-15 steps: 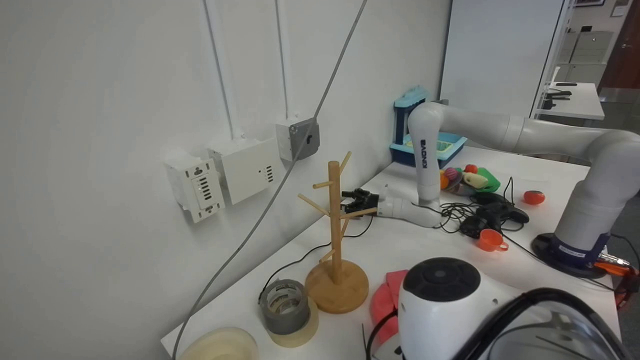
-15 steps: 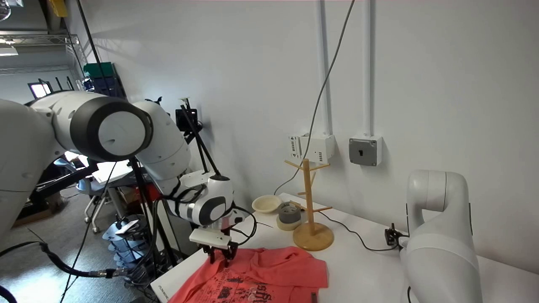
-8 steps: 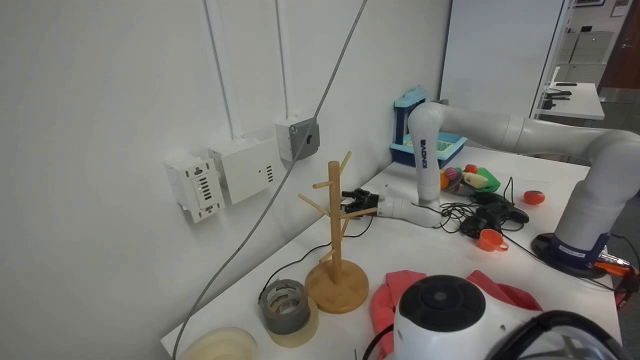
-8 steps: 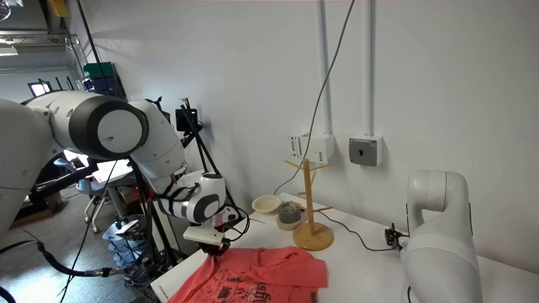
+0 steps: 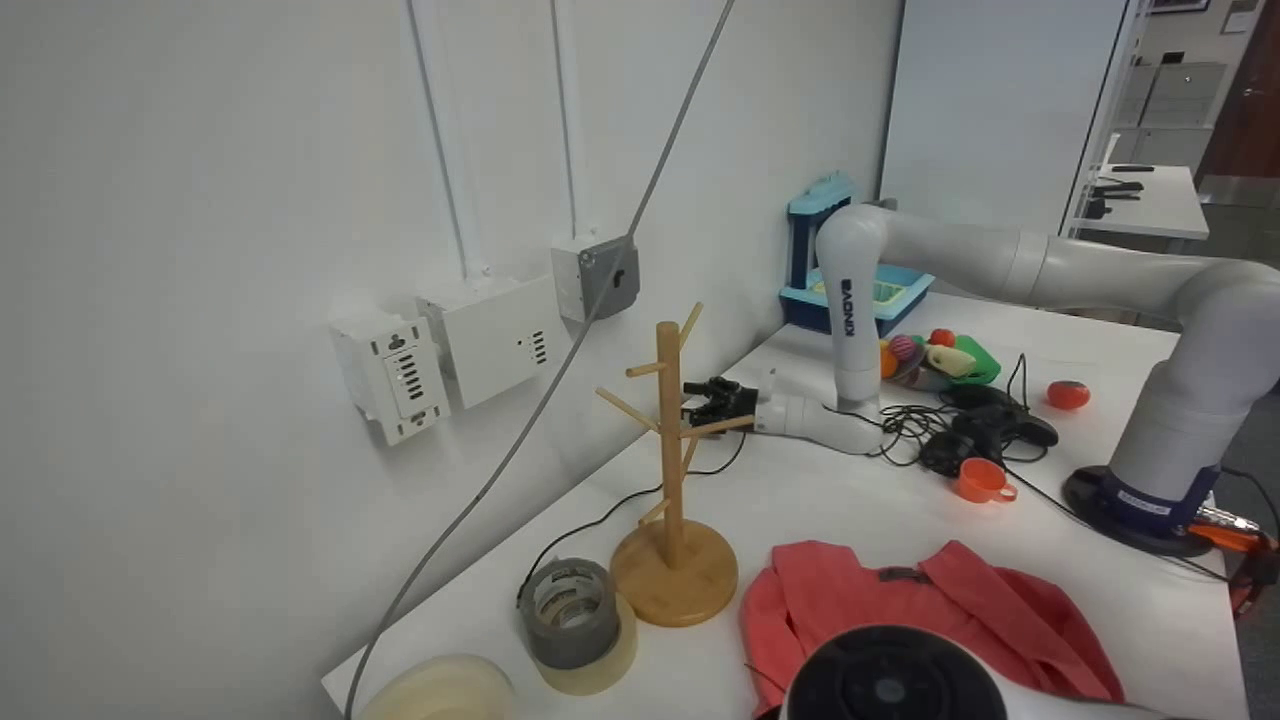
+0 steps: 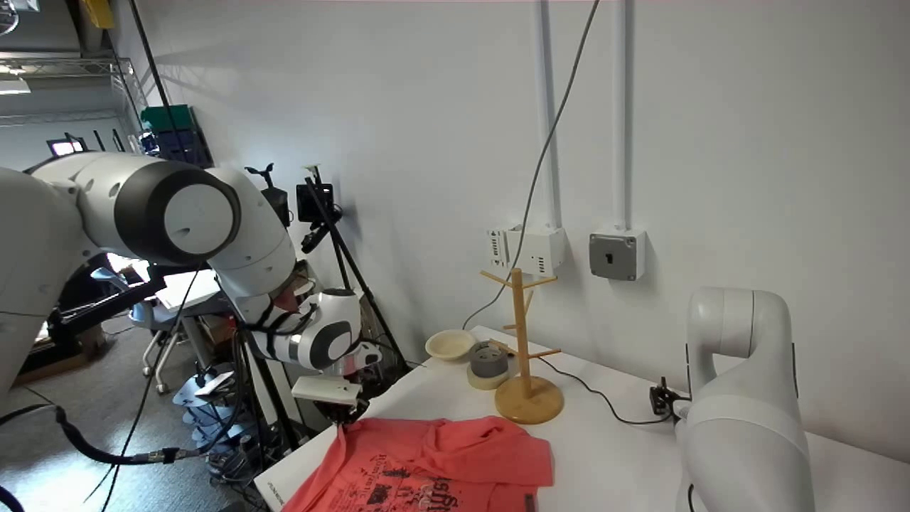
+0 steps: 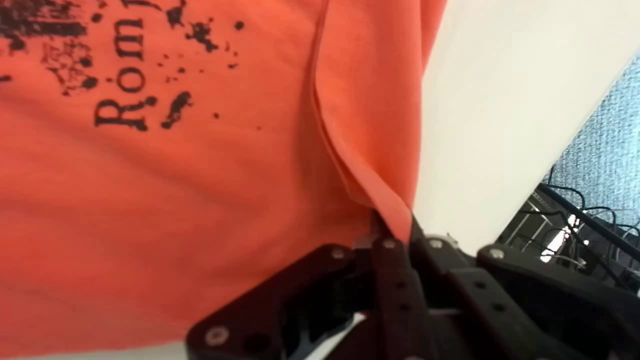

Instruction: Unfold the shirt

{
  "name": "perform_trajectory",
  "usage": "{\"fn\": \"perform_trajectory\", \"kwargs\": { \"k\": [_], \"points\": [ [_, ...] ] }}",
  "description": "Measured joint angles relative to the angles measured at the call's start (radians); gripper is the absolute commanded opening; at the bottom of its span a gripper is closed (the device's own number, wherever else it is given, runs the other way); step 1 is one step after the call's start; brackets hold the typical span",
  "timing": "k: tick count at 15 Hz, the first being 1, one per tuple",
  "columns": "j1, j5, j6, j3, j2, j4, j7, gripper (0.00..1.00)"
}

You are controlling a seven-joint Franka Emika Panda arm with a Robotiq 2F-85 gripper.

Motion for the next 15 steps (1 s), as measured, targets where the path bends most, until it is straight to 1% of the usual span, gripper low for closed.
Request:
{"fn": "perform_trajectory", "kwargs": {
  "k": [7, 8, 9, 11, 15],
  "points": [
    [0.011, 0.006, 0.0, 0.064, 0.0, 0.043, 0.0, 0.01],
    [0.011, 0.007, 0.001, 0.071, 0.0, 0.051, 0.0, 0.07],
    [0.011, 0.008, 0.001, 0.076, 0.001, 0.058, 0.0, 0.29],
    [0.011, 0.008, 0.002, 0.083, 0.001, 0.072, 0.0, 0.34],
    [0.011, 0.009, 0.001, 0.084, 0.002, 0.084, 0.0, 0.64]
  ]
}}
